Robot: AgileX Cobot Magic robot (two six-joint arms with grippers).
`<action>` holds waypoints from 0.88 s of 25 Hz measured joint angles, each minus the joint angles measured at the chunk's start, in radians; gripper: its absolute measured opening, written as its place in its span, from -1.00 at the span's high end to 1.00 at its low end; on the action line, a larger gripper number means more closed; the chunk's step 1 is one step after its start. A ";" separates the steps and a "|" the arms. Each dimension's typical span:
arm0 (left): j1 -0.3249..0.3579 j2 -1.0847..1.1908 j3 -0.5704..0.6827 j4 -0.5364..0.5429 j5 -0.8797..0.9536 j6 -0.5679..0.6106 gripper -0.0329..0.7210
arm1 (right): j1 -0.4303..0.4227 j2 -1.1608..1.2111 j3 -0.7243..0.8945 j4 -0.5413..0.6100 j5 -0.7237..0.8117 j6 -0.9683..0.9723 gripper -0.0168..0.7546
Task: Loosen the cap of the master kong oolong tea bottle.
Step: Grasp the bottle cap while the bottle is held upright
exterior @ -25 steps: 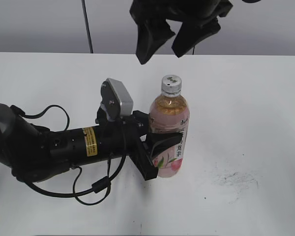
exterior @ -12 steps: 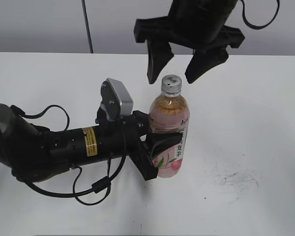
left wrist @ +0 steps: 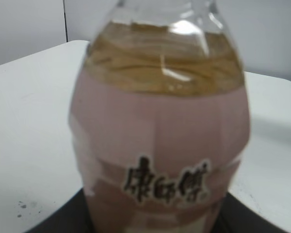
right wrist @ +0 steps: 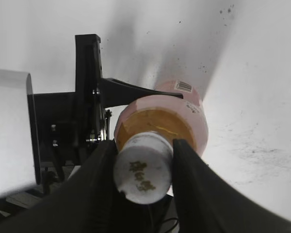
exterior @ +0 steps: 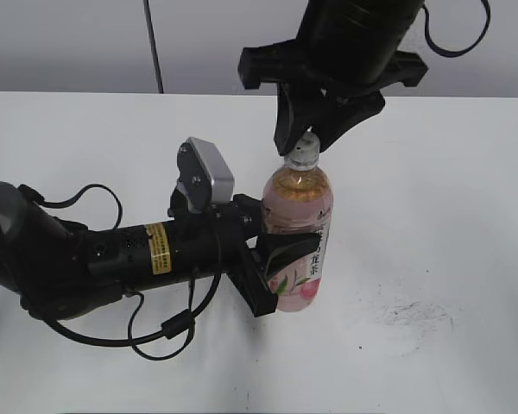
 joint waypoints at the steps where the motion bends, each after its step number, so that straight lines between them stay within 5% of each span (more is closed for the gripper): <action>1: 0.000 0.000 0.000 0.000 0.000 0.000 0.17 | 0.000 0.000 0.000 0.001 0.000 -0.048 0.25; 6: 0.000 0.000 0.000 0.000 0.000 0.000 0.17 | 0.000 -0.002 0.000 0.004 -0.001 -0.443 0.25; 13: 0.000 0.000 0.000 -0.002 0.000 0.000 0.17 | 0.000 -0.010 0.000 0.003 -0.001 -1.260 0.25; 22: 0.000 0.000 0.000 -0.004 0.000 0.000 0.17 | 0.000 -0.010 0.000 0.003 -0.001 -1.384 0.25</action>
